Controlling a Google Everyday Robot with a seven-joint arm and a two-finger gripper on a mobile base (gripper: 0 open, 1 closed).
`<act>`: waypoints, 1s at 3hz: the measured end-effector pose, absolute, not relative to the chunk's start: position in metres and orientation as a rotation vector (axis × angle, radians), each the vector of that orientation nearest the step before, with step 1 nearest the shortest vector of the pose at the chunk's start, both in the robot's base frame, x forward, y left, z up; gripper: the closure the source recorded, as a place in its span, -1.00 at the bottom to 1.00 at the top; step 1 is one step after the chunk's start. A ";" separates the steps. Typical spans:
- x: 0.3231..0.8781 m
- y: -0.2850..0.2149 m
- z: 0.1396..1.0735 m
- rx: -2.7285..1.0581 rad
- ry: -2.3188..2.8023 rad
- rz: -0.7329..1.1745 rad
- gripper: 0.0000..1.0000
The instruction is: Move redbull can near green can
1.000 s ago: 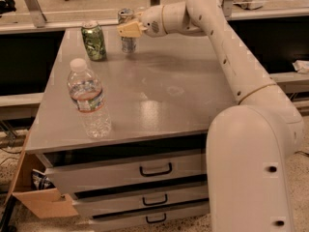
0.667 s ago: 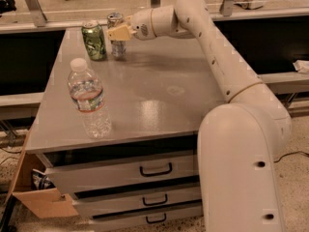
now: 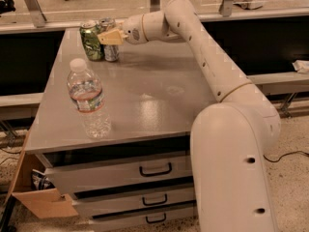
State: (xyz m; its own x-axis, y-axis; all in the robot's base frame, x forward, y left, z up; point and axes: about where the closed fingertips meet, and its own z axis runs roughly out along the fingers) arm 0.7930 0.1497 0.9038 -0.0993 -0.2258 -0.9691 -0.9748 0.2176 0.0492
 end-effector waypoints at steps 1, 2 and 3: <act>0.794 0.154 0.900 -1.180 1.535 0.987 -0.30; 0.794 0.154 0.899 -1.181 1.535 0.987 -0.76; 0.795 0.151 0.899 -1.184 1.535 0.983 -1.00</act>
Offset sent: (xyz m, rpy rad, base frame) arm 0.0046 -0.0035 -0.0028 -0.0017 0.0009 -0.0090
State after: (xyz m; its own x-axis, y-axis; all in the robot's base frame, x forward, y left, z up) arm 0.7950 0.1510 0.8986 -0.1019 -0.2304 -0.9677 -0.9754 0.2145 0.0516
